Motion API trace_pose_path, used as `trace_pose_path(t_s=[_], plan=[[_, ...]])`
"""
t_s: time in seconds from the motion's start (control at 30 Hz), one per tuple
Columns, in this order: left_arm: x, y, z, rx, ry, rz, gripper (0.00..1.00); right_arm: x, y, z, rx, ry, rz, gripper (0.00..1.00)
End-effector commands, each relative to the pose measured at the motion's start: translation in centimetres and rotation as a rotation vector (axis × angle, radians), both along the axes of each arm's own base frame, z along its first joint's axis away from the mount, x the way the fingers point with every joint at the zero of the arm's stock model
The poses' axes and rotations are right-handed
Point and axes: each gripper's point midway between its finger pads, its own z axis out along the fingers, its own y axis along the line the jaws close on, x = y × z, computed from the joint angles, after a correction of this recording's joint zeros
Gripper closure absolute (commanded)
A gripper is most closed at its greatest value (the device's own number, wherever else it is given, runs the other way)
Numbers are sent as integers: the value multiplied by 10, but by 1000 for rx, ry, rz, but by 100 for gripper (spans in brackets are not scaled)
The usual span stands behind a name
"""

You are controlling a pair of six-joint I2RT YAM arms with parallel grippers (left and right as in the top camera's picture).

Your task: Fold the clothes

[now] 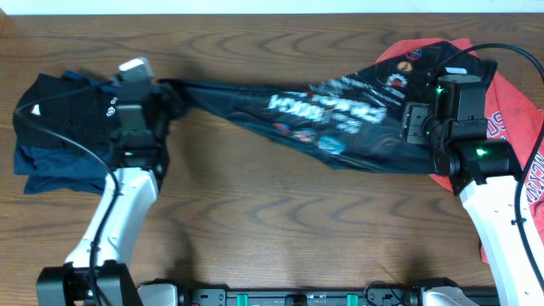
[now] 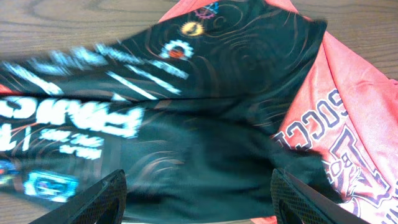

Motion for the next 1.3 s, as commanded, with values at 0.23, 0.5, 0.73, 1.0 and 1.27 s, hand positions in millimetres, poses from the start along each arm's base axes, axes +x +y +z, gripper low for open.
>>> trace_pose_path(t_s=[0.23, 0.5, 0.73, 1.0, 1.27], plan=[[0, -25, -29, -113, 130, -187, 2, -7, -8, 0, -9, 17, -35, 28], [-88, -151, -83, -436, 558, -478, 2, -10, -27, -2, -30, 32, -95, 27], [-129, -218, -106, -409, 700, -490, 2, -11, -29, -3, -30, 36, -100, 27], [-147, -269, -140, -495, 800, -404, 2, -13, -29, -4, -31, 42, -100, 27], [-150, -328, -165, -540, 772, -526, 3, -13, -29, -4, -31, 42, -100, 26]])
